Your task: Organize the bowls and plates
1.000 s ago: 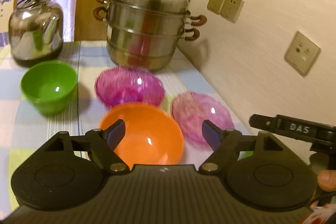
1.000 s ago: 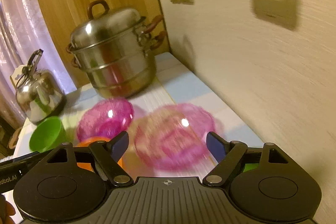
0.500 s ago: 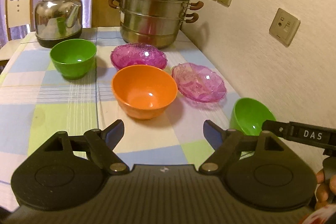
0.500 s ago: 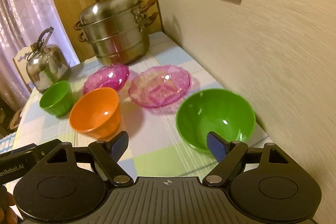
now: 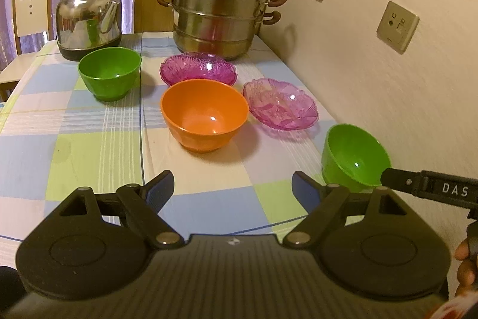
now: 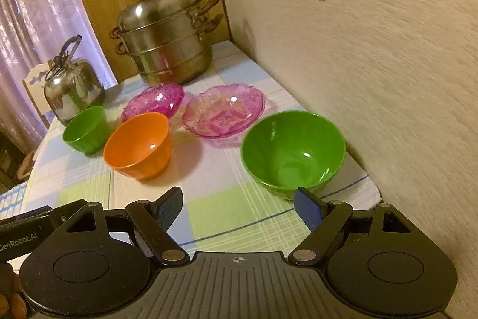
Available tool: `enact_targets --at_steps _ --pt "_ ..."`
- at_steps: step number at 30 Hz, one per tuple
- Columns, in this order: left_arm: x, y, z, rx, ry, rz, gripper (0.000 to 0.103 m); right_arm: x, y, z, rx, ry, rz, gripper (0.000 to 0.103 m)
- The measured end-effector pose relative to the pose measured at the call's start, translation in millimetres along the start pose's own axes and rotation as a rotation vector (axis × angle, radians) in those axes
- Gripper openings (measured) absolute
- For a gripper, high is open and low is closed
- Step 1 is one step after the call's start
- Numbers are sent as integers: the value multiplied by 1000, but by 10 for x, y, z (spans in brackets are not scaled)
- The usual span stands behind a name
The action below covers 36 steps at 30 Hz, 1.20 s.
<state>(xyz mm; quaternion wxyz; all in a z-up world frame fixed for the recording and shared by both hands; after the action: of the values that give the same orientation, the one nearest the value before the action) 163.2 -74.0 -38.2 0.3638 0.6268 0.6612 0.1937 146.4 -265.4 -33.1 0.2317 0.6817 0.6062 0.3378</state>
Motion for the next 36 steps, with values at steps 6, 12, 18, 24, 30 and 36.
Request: enact_targets --at_steps 6,12,18,24,30,36 --pt "-32 25 28 3 -11 2 84 -62 29 -11 -7 -4 13 81" --pt "-39 41 79 12 -12 6 84 -79 45 9 -10 -4 31 81" --pt "-50 68 106 14 -15 3 84 -93 50 34 -8 -3 39 81" --pt "-111 160 174 16 -24 4 84 -150 112 51 -14 -11 57 81" --pt "-167 262 273 18 -37 11 84 -217 241 73 -28 -21 69 81" --pt "-235 408 414 24 -59 19 84 -303 398 135 -40 -34 84 81"
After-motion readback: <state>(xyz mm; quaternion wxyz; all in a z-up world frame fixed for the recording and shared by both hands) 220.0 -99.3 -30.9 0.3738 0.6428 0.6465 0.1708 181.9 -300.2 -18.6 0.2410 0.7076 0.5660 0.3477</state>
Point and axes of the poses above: each gripper's, at about its wrist camera, not at the fingertips, and z roughly the way its jaws point, x to its left, y to its top, the point moved 8 cm from there along z, roughly the way its jaws point, and after that the axes turned 4 degrees about -z, right-handed, at the moved point
